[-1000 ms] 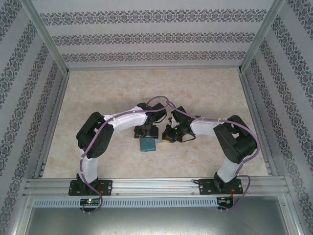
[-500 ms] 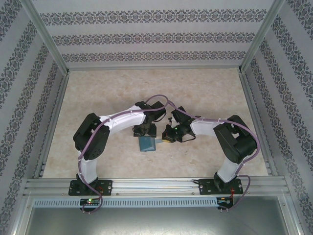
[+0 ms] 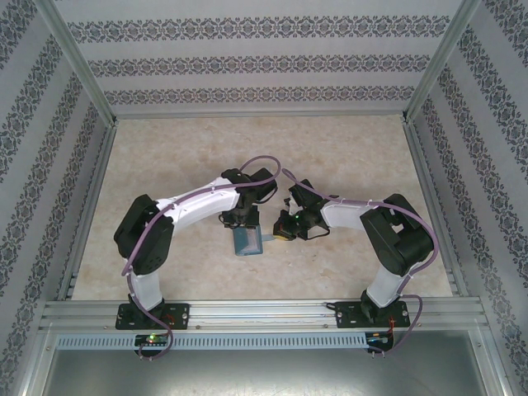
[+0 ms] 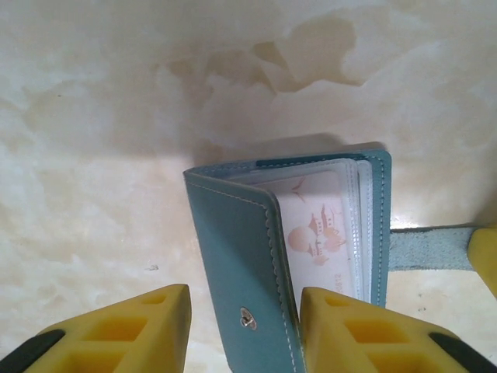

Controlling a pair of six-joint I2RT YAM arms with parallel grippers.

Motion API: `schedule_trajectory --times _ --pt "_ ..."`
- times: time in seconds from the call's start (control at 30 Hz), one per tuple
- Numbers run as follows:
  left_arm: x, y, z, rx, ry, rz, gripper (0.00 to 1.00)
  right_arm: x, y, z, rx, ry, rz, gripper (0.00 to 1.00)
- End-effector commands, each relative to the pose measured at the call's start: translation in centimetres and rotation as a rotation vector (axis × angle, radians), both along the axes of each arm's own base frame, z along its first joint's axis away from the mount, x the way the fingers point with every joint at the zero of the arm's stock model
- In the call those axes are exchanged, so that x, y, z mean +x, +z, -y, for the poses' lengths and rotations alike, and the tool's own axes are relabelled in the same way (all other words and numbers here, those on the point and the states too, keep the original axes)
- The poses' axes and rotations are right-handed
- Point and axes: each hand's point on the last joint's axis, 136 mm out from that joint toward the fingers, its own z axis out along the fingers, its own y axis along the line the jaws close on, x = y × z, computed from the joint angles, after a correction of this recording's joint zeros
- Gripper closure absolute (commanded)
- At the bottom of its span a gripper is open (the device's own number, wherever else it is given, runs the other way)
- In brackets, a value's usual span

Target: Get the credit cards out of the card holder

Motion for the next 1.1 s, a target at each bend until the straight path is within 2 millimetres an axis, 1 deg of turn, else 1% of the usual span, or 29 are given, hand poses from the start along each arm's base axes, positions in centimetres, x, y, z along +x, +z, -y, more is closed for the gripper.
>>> schedule_trajectory --times 0.0,0.23,0.47,0.57,0.7,0.8,1.07 --pt "-1.2 1.2 -1.6 0.037 -0.014 0.000 0.62 1.2 -0.9 0.1 -0.048 -0.032 0.045 0.97" --pt "-1.6 1.3 -3.0 0.006 0.007 -0.002 0.68 1.2 -0.6 0.0 -0.058 -0.032 0.048 0.98" --pt "-2.9 0.3 -4.6 0.007 0.022 -0.036 0.70 1.2 -0.4 -0.5 -0.064 -0.023 0.045 0.98" --pt "-3.2 -0.1 -5.6 0.019 0.034 -0.045 0.71 1.1 -0.3 -0.6 -0.069 -0.021 0.047 0.98" --pt "-3.6 -1.1 -6.9 0.018 0.054 -0.059 0.72 1.1 -0.3 -0.6 -0.075 -0.025 0.051 0.98" --pt "-3.7 -1.9 -7.6 0.007 0.066 -0.073 0.73 0.9 -0.3 -0.6 -0.081 -0.026 0.050 0.98" --pt "-3.8 -4.5 -7.9 -0.035 0.077 -0.111 0.72 0.9 -0.1 -0.9 -0.088 -0.029 0.056 0.99"
